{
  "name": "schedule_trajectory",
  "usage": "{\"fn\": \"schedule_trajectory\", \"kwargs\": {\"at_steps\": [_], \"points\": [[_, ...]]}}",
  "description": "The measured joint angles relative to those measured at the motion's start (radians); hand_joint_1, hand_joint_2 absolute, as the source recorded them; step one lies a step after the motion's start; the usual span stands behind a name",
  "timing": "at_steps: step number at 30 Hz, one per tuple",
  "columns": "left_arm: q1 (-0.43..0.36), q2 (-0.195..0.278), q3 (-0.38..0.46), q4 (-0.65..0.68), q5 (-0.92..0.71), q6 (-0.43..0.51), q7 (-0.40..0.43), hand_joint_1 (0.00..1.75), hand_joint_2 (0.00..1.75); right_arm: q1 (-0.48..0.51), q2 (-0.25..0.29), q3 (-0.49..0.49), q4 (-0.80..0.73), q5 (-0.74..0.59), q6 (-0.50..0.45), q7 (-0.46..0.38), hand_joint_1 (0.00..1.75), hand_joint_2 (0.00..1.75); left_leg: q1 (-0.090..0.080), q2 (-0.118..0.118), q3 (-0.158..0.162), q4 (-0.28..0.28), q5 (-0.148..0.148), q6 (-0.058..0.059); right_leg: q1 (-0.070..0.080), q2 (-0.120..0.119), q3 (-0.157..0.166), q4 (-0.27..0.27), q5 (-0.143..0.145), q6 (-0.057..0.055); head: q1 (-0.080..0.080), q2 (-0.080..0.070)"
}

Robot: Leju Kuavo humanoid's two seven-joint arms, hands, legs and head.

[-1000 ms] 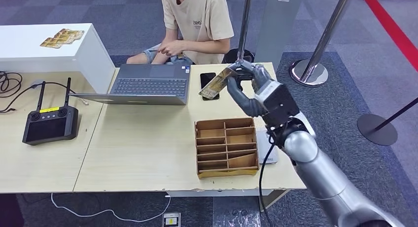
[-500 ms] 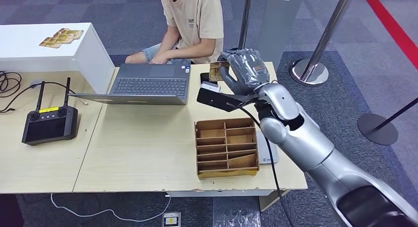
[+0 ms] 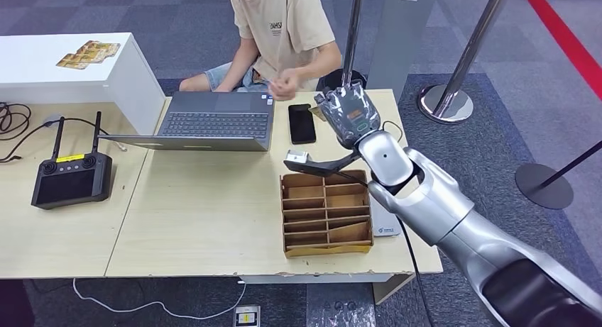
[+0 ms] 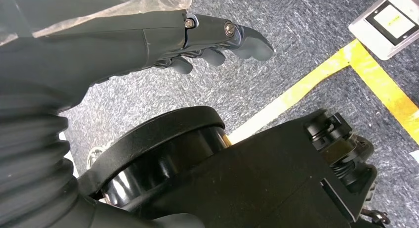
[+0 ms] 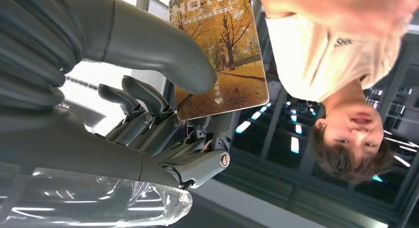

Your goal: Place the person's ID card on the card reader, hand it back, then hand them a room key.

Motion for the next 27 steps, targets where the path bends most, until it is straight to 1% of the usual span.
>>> {"fn": "schedule_trajectory", "kwargs": {"at_steps": [6, 10, 17, 24, 25, 26, 27], "points": [[0.0, 0.0, -0.002, 0.0, -0.003, 0.001, 0.002, 0.0, 1.75, 0.001, -0.017, 0.019, 0.026, 0.062, -0.023, 0.004, 1.75, 1.75, 0.0, 0.0, 0.0, 0.0, 0.0, 0.0, 0.0, 0.0, 0.0, 0.0, 0.0, 0.0, 0.0, 0.0], [0.001, 0.0, -0.003, 0.0, -0.008, 0.001, 0.002, 0.0, 0.0, 0.005, -0.029, 0.022, 0.038, 0.099, -0.052, 0.004, 1.75, 1.75, 0.0, 0.0, 0.0, 0.0, 0.0, 0.0, 0.0, 0.0, 0.0, 0.0, 0.0, 0.0, 0.0, 0.0], [0.01, 0.0, -0.005, 0.0, -0.009, 0.004, -0.003, 0.0, 0.0, 0.011, -0.035, 0.023, 0.053, 0.141, -0.101, 0.006, 1.75, 1.75, 0.0, 0.0, 0.0, 0.0, 0.0, 0.0, 0.0, 0.0, 0.0, 0.0, 0.0, 0.0, 0.0, 0.0], [0.012, 0.006, -0.005, 0.0, 0.01, 0.007, -0.021, 0.0, 0.0, 0.011, -0.011, 0.021, 0.099, 0.142, -0.131, 0.002, 1.75, 1.75, 0.0, 0.0, 0.0, 0.0, 0.0, 0.0, 0.0, 0.0, 0.0, 0.0, 0.0, 0.0, 0.0, 0.0], [0.012, 0.007, -0.005, 0.0, 0.01, 0.007, -0.022, 0.0, 0.0, 0.011, -0.008, 0.021, 0.107, 0.141, -0.132, 0.002, 1.7, 1.75, 0.0, 0.0, 0.0, 0.0, 0.0, 0.0, 0.0, 0.0, 0.0, 0.0, 0.0, 0.0, 0.0, 0.0], [0.012, 0.008, -0.005, 0.0, 0.01, 0.007, -0.023, 0.0, 0.0, 0.011, -0.006, 0.021, 0.113, 0.14, -0.133, 0.002, 1.37, 1.75, 0.0, 0.0, 0.0, 0.0, 0.0, 0.0, 0.0, 0.0, 0.0, 0.0, 0.0, 0.0, 0.0, 0.0], [0.012, 0.009, -0.005, 0.0, 0.01, 0.007, -0.024, 0.0, 0.0, 0.011, -0.004, 0.021, 0.119, 0.138, -0.134, 0.002, 0.93, 1.75, 0.0, 0.0, 0.0, 0.0, 0.0, 0.0, 0.0, 0.0, 0.0, 0.0, 0.0, 0.0, 0.0, 0.0]]}}
